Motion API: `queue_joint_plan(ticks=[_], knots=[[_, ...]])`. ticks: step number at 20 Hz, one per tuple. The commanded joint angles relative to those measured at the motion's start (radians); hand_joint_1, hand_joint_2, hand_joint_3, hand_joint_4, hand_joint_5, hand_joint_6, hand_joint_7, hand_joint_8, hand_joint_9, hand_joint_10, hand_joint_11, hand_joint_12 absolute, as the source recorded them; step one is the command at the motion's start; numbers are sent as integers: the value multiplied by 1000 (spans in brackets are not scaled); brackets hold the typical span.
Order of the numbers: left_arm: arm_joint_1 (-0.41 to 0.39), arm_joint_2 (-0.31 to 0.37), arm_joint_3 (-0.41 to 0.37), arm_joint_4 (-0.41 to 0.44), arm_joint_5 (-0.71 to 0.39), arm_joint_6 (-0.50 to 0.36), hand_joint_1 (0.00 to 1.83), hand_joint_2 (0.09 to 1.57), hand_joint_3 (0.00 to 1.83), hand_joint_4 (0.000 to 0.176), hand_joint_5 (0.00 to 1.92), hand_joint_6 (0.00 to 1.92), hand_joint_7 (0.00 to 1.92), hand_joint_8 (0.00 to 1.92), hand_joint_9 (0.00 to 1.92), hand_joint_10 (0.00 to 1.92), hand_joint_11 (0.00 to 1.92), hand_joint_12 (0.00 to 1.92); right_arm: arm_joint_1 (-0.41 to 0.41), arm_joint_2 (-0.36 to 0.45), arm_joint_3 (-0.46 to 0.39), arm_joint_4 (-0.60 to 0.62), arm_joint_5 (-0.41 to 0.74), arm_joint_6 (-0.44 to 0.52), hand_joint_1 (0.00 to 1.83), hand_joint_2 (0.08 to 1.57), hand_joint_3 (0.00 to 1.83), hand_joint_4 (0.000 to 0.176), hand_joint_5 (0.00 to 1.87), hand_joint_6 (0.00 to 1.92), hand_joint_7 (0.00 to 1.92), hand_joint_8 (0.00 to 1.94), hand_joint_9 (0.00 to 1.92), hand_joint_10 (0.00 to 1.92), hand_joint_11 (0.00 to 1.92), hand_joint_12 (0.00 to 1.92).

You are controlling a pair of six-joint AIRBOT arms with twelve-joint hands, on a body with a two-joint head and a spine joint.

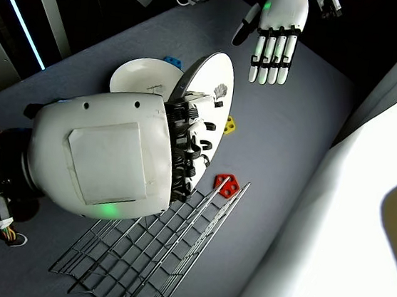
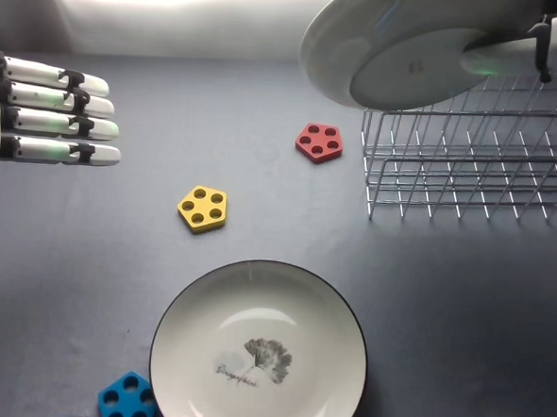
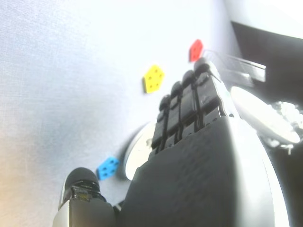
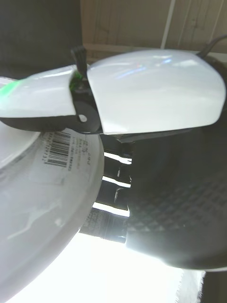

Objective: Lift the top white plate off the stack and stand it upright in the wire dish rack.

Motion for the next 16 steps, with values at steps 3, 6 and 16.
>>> queue_joint_plan(ticks=[3,6,16], knots=[[-26,11,-2,-72,-50,2,16,931,1,0,51,8,76,7,65,8,111,21,6,16,16,76,121,21,1494,1051,1,0,968,971,1063,569,1109,724,1039,1295],[-26,11,-2,-72,-49,2,17,915,0,0,55,10,78,11,79,14,144,35,1,16,26,75,121,21,1498,1031,0,0,1018,863,1124,475,1174,630,1069,1254],[-26,11,-6,-72,-44,2,37,929,6,0,55,0,61,0,51,0,85,3,-12,15,34,63,113,21,1502,1021,0,0,1007,868,1188,374,1230,535,1074,1227]])
